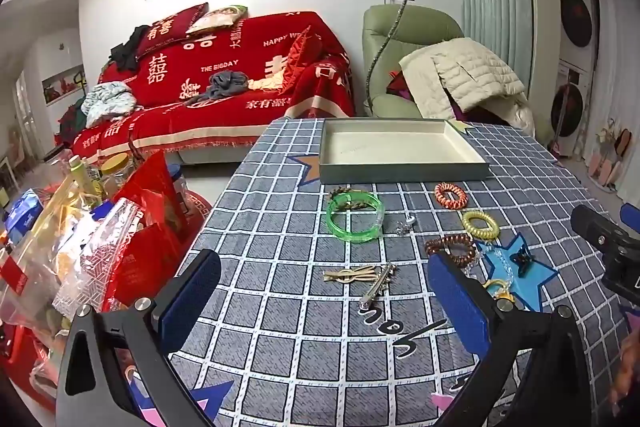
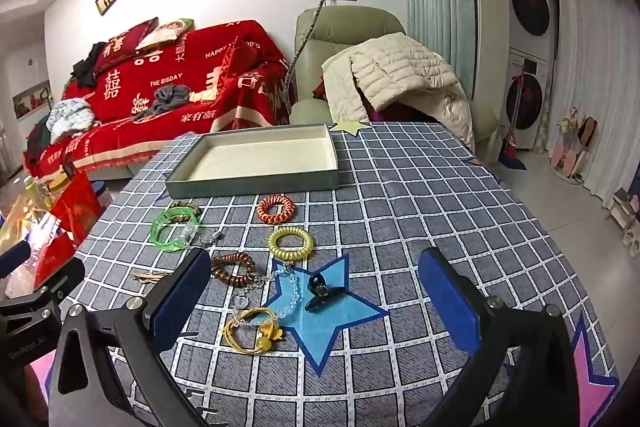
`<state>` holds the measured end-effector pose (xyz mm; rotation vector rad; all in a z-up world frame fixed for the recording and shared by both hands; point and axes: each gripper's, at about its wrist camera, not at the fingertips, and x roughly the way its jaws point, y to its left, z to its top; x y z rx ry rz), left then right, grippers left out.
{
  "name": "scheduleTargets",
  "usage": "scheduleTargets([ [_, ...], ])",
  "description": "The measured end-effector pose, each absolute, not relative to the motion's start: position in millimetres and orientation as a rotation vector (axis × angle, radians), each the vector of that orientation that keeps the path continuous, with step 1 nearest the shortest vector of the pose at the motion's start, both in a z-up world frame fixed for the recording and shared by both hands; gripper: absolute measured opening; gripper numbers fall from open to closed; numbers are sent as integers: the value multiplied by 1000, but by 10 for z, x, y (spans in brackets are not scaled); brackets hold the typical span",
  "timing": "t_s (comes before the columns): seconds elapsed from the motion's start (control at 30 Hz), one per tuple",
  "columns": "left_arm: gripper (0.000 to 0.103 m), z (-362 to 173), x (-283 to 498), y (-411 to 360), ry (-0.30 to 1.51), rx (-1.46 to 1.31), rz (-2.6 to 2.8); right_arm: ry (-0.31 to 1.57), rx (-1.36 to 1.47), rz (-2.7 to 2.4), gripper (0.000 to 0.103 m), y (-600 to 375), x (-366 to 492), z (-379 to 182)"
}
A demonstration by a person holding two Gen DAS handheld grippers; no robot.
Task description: Organize jewelry
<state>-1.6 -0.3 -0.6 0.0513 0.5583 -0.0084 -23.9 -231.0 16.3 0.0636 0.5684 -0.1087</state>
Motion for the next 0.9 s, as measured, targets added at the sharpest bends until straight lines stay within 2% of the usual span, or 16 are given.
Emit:
scheduleTargets([
  [0.9, 103, 105, -20, 13, 564, 23, -22, 524, 50, -90, 103, -2269, -237, 250],
])
